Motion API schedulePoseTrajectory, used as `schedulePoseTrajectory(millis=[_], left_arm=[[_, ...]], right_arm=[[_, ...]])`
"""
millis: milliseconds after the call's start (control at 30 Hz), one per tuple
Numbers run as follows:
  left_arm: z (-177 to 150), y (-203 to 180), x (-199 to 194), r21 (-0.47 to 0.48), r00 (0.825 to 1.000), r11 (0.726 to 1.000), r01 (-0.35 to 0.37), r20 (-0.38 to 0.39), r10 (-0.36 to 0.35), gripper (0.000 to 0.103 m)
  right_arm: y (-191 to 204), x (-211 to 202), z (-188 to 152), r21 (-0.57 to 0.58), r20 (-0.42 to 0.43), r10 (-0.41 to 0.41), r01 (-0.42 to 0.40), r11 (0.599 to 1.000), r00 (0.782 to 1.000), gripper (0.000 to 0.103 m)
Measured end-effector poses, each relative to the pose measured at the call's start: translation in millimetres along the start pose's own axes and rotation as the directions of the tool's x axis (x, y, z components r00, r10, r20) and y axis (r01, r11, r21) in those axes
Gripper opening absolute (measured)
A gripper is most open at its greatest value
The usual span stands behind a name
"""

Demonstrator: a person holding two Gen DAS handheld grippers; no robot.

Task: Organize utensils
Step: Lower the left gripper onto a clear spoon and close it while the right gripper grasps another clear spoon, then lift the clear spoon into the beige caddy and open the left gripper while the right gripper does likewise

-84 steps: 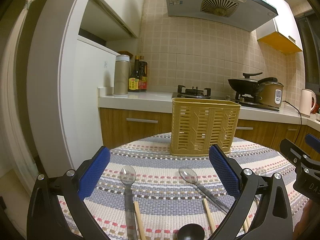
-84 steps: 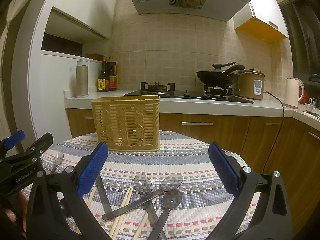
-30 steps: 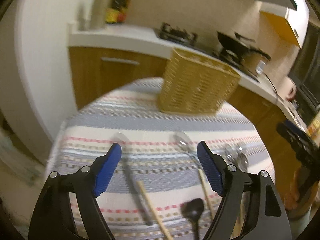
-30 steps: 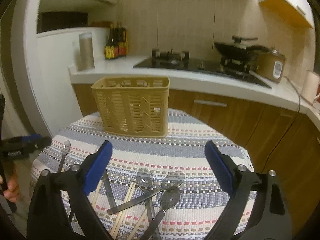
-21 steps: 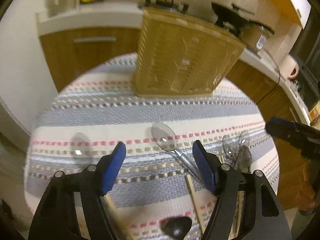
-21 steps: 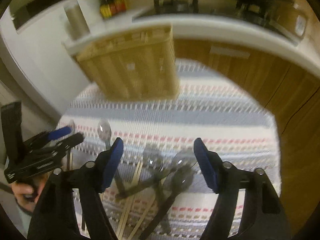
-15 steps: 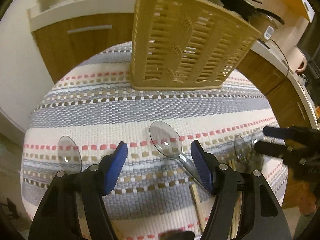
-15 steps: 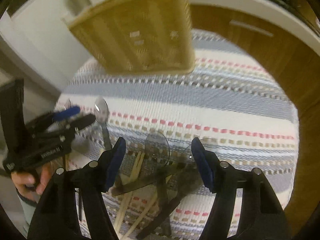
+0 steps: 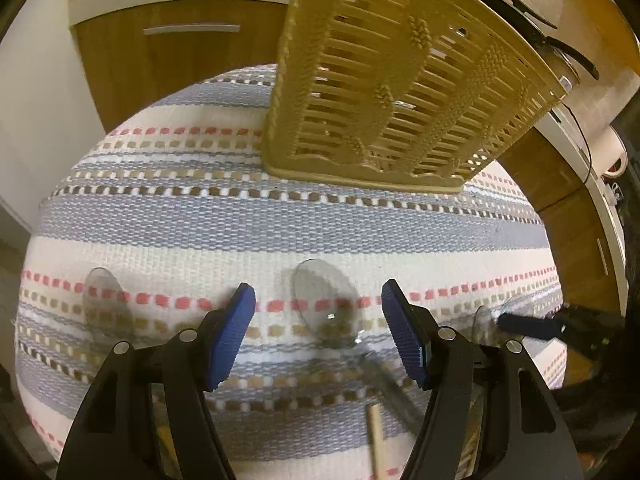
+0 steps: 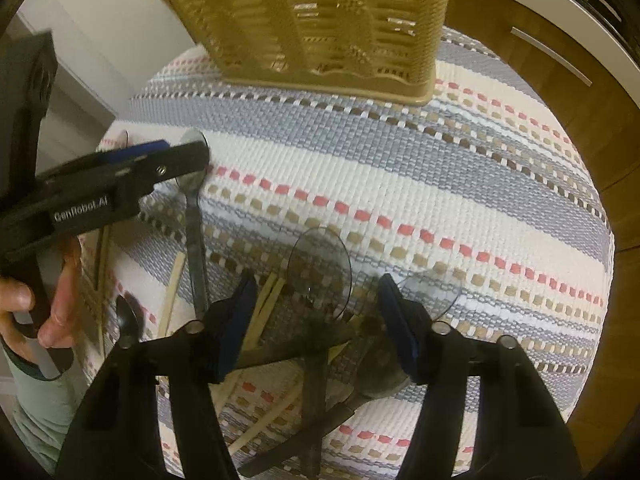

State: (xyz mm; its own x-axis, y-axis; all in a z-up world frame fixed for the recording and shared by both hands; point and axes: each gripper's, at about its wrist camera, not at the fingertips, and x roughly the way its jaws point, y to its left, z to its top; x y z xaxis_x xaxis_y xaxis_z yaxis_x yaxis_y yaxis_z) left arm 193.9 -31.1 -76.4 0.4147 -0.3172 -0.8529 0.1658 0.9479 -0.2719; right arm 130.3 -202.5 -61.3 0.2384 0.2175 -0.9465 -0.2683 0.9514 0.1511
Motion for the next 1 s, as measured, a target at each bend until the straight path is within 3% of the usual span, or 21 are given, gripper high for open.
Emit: schedulePoseTrajectory(millis=[167, 467, 567, 700, 733, 833, 1000], left_arm=[[0, -15, 6, 0.023, 0.998, 0.998, -0.064, 0.016, 0.064, 0.063], [-3, -51, 19, 0.155, 0.975, 0.963, -0.22, 0.057, 0.214, 0.044], [-2, -54, 18, 0.174, 0.975, 0.959, -0.221, 0.064, 0.213, 0.036], [-6, -66, 18, 0.206, 0.973, 0.951, -0.229, 0.083, 0.217, 0.032], [-9, -67, 18, 0.212, 0.973, 0.951, -0.225, 0.088, 0.211, 0.031], [-11, -69, 12, 0.213, 0.984, 0.963, -0.168, 0.1, 0.149, 0.029], [-17, -72, -20, 0.239, 0.981, 0.965, -0.105, 0.184, 0.061, 0.029]], right_arm=[[11, 7, 6, -0.029, -0.001, -0.032, 0.032, 0.999, 0.999, 0.049], [16, 1, 2, -0.077, -0.003, -0.047, 0.047, 0.996, 0.999, 0.046], [16, 2, 1, -0.089, -0.016, -0.047, 0.046, 0.995, 0.999, 0.045], [25, 4, -2, -0.115, -0.012, -0.055, 0.054, 0.992, 0.998, 0.029], [26, 4, -2, -0.111, -0.012, -0.055, 0.054, 0.992, 0.998, 0.029], [31, 1, -4, -0.122, 0.019, -0.083, 0.085, 0.989, 0.996, 0.029], [30, -21, -7, -0.119, 0.118, -0.018, 0.033, 0.992, 0.993, 0.029]])
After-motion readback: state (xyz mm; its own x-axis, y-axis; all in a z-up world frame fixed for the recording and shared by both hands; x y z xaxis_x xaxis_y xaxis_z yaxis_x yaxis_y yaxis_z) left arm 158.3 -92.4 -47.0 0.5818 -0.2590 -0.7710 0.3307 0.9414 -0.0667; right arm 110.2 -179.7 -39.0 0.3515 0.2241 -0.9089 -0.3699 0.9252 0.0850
